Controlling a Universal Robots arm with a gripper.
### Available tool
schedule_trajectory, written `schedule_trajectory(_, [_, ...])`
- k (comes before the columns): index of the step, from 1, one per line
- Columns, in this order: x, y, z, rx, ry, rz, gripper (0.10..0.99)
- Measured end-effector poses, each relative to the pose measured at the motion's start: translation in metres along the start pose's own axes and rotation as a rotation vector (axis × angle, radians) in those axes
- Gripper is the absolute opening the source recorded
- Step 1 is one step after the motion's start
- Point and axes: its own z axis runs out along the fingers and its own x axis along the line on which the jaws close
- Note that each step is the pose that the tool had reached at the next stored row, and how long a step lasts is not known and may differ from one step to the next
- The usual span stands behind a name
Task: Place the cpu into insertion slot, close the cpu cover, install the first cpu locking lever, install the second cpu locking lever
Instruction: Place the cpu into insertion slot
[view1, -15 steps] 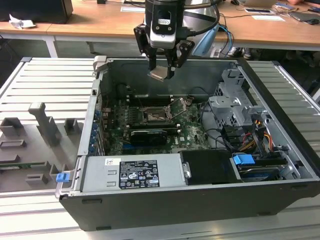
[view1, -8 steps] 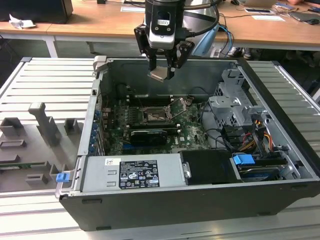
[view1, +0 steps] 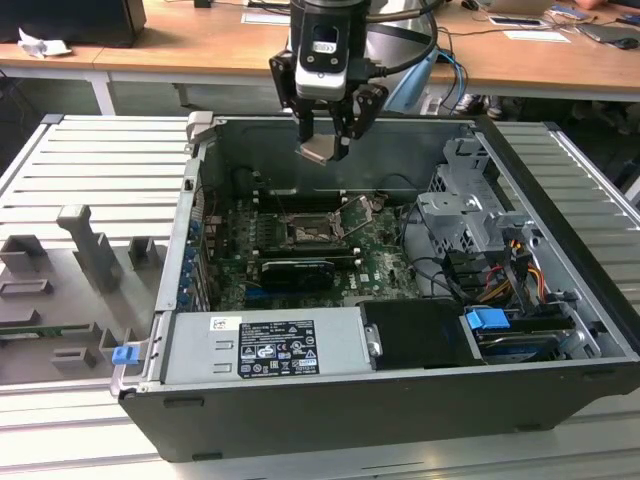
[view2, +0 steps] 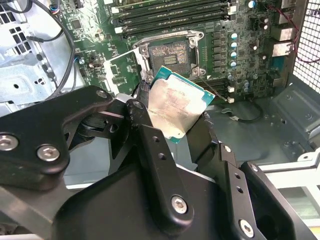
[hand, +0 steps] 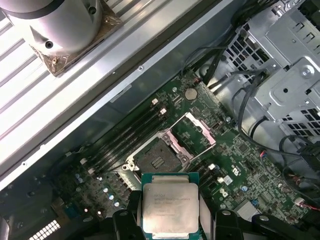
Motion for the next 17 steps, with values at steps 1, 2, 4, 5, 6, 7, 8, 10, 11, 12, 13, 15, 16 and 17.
schedule_trajectory(1, [0.0, 0.0, 0.0003, 0.0, -0.0004, 0.005, 0.541])
schedule_trajectory(2, [0.0, 0.0, 0.0006, 0.0, -0.001, 0.011, 0.541])
schedule_trajectory(4, [0.0, -0.0001, 0.0012, -0.001, -0.0023, 0.026, 0.541])
schedule_trajectory(5, [0.0, -0.0001, 0.0017, 0.0, -0.0033, 0.037, 0.541])
schedule_trajectory(6, [0.0, -0.0002, 0.0023, 0.0, -0.0044, 0.049, 0.541])
schedule_trajectory(7, [-0.0001, -0.0003, 0.0034, -0.001, -0.0067, 0.075, 0.541])
schedule_trajectory(8, [-0.0001, -0.0004, 0.0044, -0.001, -0.0094, 0.108, 0.541])
schedule_trajectory(10, [-0.0001, -0.0005, 0.0059, -0.002, -0.0131, 0.154, 0.541])
schedule_trajectory(11, [-0.0001, -0.0006, 0.0066, -0.002, -0.0149, 0.174, 0.541])
schedule_trajectory(12, [-0.0001, -0.0006, 0.0071, -0.002, -0.0159, 0.186, 0.541])
schedule_trajectory(13, [-0.0002, -0.0007, 0.0077, -0.003, -0.0173, 0.202, 0.541])
schedule_trajectory(15, [-0.0002, -0.0008, 0.0095, -0.003, -0.0207, 0.241, 0.541])
schedule_trajectory(16, [-0.0002, -0.0009, 0.0105, -0.004, -0.0222, 0.258, 0.541])
schedule_trajectory(17, [-0.0002, -0.001, 0.0113, -0.004, -0.0234, 0.271, 0.541])
